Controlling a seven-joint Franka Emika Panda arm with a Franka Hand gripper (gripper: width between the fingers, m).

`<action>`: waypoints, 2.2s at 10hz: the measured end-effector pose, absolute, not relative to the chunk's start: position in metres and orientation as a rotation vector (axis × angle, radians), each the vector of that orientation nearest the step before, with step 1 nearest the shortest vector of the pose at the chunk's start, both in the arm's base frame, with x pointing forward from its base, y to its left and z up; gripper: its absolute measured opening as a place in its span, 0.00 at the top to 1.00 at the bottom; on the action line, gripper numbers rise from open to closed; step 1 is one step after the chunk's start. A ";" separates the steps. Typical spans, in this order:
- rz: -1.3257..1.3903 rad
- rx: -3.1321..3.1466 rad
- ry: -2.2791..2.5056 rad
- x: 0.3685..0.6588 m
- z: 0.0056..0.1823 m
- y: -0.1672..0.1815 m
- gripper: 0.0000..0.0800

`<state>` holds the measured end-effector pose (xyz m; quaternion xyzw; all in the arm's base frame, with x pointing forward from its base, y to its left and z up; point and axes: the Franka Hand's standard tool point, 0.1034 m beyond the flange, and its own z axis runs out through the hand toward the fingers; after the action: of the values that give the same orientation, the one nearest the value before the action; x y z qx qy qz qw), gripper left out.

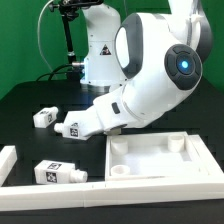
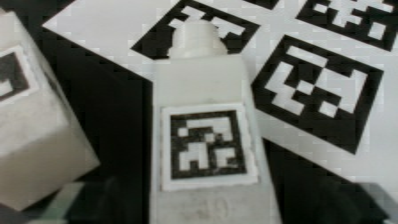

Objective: Assemble one leg

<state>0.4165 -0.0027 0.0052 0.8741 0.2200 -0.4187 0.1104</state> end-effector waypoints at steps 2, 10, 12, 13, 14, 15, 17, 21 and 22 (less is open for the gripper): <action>-1.231 2.568 0.647 0.416 0.005 -0.003 0.64; -0.927 2.695 0.705 0.484 0.101 0.029 0.64; -0.720 2.771 0.736 0.492 0.103 0.030 0.64; -0.685 2.794 0.730 0.503 0.111 0.040 0.64; -0.622 2.867 0.702 0.527 0.122 0.050 0.64; -0.553 2.958 0.613 0.552 0.133 0.052 0.64; -0.408 2.991 0.595 0.565 0.138 0.044 0.64; -0.031 3.062 0.563 0.571 0.135 0.044 0.64; -0.042 3.144 0.460 0.574 0.135 0.053 0.64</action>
Offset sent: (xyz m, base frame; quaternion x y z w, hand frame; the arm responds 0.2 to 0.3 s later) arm 0.0215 0.0192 0.0717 0.0095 -0.0226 -0.0266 0.9993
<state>0.5740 0.0528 0.1348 0.9892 0.1446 -0.0134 -0.0179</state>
